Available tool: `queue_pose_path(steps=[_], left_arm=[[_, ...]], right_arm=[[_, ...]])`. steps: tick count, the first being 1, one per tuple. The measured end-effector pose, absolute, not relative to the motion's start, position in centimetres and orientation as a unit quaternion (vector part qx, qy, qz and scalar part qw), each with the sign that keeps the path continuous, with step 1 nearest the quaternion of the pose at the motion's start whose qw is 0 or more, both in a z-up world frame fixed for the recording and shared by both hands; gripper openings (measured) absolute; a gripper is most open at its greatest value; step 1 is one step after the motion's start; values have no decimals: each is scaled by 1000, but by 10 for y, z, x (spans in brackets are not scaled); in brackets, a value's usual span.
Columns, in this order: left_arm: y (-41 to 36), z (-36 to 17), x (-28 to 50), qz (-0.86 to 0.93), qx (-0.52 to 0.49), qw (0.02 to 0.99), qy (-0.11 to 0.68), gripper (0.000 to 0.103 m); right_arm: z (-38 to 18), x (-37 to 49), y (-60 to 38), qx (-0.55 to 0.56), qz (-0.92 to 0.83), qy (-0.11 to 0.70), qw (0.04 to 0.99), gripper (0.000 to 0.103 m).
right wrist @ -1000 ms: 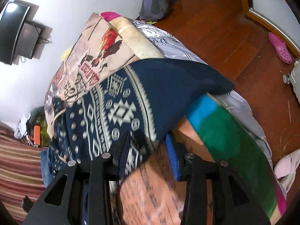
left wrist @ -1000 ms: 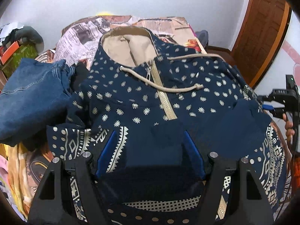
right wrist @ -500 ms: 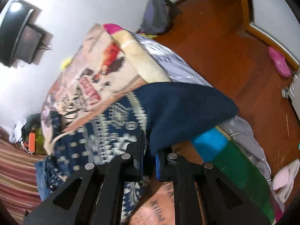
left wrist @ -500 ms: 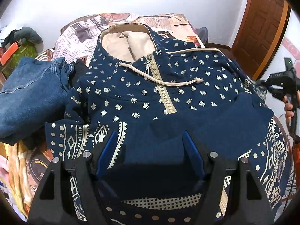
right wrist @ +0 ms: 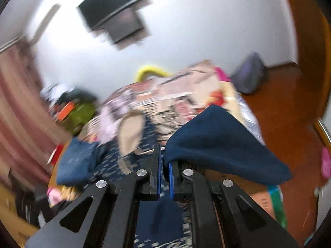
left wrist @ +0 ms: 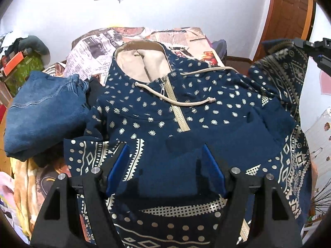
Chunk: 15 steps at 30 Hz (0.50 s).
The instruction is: Fold large clothes
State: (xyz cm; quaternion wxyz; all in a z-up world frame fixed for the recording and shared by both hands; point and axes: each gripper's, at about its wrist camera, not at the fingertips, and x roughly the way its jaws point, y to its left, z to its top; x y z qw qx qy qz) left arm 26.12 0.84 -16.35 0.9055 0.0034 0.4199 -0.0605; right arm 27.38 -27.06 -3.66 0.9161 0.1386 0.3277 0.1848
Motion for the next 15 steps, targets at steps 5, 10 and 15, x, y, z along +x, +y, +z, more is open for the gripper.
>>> queue_pose_path(steps=[5,10,15], left_arm=[[13,-156,251,-60,5,909,411,72],[18,-155,242,-60,3,909,412,72],[17,-160,232,-66,9,905,421,72]], right_arm=[[-55,259,-210,54,240,352,903,5],[-110,257,-172,17,259,431,864,5],[-149,257,-169,25,243,494,835,9]])
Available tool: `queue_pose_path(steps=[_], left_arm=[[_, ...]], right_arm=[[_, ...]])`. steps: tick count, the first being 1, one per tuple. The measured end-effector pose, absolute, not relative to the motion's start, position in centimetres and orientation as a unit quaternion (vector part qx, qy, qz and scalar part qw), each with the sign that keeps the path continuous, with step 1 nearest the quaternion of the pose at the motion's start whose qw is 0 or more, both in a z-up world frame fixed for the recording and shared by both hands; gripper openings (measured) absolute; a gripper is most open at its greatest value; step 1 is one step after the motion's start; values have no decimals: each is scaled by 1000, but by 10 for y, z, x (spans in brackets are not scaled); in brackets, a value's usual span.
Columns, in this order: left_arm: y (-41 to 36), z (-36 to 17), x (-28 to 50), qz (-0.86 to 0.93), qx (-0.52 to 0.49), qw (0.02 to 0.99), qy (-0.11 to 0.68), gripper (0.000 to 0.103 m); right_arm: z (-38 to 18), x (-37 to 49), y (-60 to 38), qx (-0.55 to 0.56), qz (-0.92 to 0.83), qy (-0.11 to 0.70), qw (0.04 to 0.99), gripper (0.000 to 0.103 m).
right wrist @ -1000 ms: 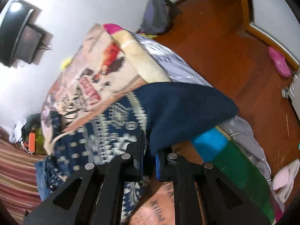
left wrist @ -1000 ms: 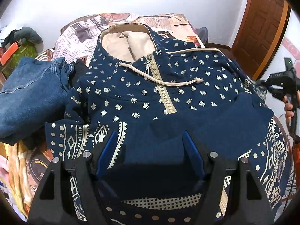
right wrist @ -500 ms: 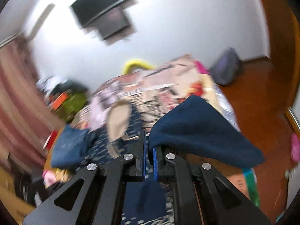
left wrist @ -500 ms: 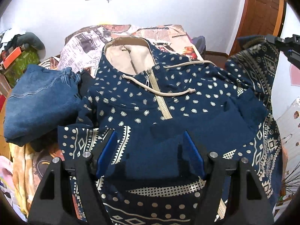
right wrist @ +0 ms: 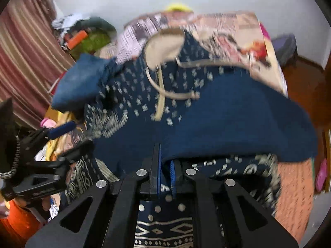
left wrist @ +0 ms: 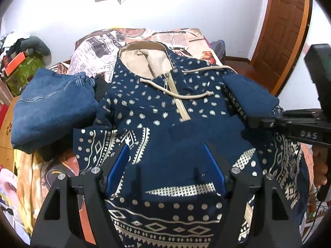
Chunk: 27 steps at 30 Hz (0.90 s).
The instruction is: Fold large clothes
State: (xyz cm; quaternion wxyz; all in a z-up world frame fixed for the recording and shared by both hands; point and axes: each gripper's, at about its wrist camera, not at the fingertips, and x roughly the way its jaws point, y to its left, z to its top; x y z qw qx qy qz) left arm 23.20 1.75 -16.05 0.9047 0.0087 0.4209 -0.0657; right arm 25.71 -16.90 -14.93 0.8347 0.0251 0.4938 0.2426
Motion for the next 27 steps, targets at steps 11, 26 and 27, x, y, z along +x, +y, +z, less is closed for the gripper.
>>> queue_pose_path(steps=[11,26,27], left_arm=[[-4,-147,232,-90,26,907,410,72],[-124,-133,277,-203,126,892,384,72],[-134,-139,282,-211,137,887,388,72]], right_arm=[[-132,236,-198,61,235,523,817,35],[-115,224,-292,106,99,457,877,42],[-117,225,-297,109,93,458,877,42]])
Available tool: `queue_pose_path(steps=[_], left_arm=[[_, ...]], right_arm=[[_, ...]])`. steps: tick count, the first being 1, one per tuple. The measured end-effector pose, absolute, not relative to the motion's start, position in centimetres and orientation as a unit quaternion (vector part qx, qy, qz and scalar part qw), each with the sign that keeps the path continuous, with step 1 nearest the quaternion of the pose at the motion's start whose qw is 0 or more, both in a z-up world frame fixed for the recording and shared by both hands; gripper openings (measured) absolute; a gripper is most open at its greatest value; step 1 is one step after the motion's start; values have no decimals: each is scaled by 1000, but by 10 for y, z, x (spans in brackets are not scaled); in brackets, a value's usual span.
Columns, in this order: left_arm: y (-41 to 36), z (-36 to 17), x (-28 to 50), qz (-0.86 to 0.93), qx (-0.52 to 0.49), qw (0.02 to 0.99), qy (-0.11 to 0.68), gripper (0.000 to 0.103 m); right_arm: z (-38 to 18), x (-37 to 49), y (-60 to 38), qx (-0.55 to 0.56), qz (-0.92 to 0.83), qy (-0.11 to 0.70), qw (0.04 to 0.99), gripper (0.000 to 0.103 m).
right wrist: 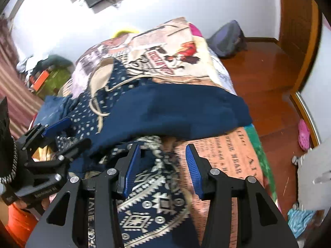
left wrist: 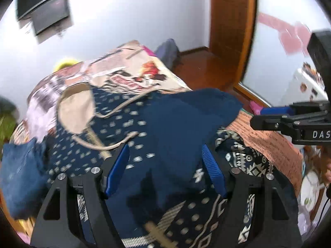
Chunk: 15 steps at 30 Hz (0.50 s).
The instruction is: Fold large clothes
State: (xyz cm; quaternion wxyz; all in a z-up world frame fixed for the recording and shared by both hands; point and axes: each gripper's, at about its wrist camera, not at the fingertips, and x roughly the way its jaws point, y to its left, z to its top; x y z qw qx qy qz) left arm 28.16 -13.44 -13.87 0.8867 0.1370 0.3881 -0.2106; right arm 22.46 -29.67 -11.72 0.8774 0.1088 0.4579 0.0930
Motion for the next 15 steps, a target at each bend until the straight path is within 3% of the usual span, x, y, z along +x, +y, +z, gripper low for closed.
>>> queue_pose_path(steps=[4,9,12,14,15], left_arm=[[-156,-160,293,-222,161,872,406,71],[-158,-173,307,-235,133,865,424,53],[-154,-168,310,-251,102,864,425,33],[-152,-165,312,-258,86,862,427,6],[-149,-162,313,-258,79,864,424,4]], right_arm=[[-125,226,-305,120,87,462,875,42],[-134,230,-312,131,91,468,869,42],[-140,237,-309,138,101,470,866,42],[-145,243,-306,144,105,472,863,42],[-149,247,-304,148,105,476,861,42]])
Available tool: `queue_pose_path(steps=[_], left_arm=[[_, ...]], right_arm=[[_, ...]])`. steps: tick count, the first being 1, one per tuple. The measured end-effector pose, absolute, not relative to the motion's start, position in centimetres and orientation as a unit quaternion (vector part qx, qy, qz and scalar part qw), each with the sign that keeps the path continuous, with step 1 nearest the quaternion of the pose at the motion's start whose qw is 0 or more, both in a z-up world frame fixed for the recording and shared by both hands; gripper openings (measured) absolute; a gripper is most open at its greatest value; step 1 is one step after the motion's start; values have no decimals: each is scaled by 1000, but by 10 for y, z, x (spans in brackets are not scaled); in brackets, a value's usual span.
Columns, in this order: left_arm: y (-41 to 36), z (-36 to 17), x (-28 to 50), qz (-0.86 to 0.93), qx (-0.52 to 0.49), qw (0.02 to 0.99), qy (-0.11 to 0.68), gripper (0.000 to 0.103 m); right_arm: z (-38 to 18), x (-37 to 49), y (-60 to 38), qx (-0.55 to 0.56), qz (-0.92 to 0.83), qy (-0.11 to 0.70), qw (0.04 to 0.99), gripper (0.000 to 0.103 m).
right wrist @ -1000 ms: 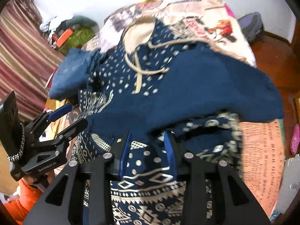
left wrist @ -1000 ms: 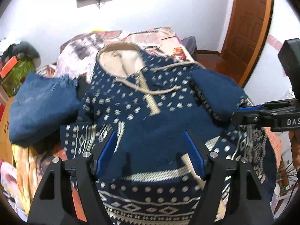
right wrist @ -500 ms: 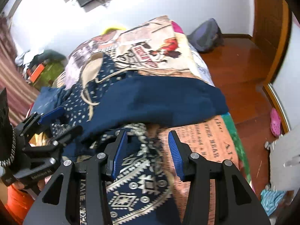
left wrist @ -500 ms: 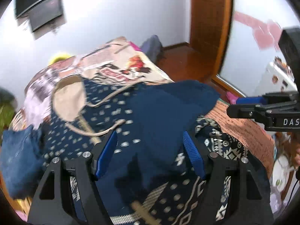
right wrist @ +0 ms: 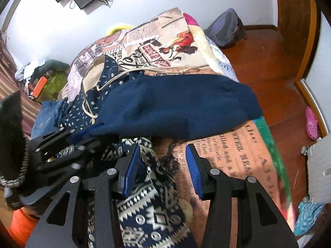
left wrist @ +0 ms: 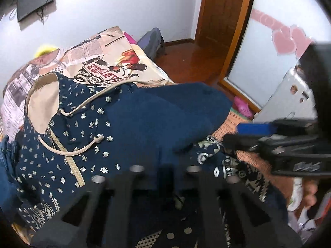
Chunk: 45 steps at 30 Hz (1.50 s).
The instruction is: Fold large clothes
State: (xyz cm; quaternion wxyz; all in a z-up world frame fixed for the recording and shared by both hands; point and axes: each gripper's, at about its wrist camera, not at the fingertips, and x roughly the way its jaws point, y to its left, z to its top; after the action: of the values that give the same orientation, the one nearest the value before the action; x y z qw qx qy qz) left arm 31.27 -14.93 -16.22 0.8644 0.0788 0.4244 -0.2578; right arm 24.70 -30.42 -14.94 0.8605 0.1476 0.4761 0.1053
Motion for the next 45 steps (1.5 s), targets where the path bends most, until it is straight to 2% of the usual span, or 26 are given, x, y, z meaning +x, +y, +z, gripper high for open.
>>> queue_pose_path(steps=[10,16,18,21,25,27,29,34,37,45], left_arm=[[-74,-120,302,-217,-34,896,385,3],[-36,-157,281,-170,-55,886,427,3],[-27,-183,275,-161,-61,871,460,7],[-26,-206,270,-160,-46,856,490,22],[-38,-193,265,-146,16,867,476,38],[-49,-179,266,-146,55,874,461,40],[-59,-167,265,-155,79,876,450,52],[-95,-144,268,-199,130,876,419,55],[-127,-142,275,-232,155,868,411,60],[-179,-186,304,-242,219,836,442,60]], right_arm=[[-181,256,-294,149,119,503,843,42],[-181,251,-290,139,129,502,844,44],[-181,252,-287,131,128,502,845,44],[-179,251,-282,119,124,501,848,44],[-172,247,-279,101,114,498,853,44],[-167,244,-279,92,108,496,857,44],[-161,241,-279,87,102,491,861,44],[-146,226,-295,108,96,474,869,44],[-138,218,-308,117,84,465,874,44],[-136,214,-323,123,66,461,877,44]])
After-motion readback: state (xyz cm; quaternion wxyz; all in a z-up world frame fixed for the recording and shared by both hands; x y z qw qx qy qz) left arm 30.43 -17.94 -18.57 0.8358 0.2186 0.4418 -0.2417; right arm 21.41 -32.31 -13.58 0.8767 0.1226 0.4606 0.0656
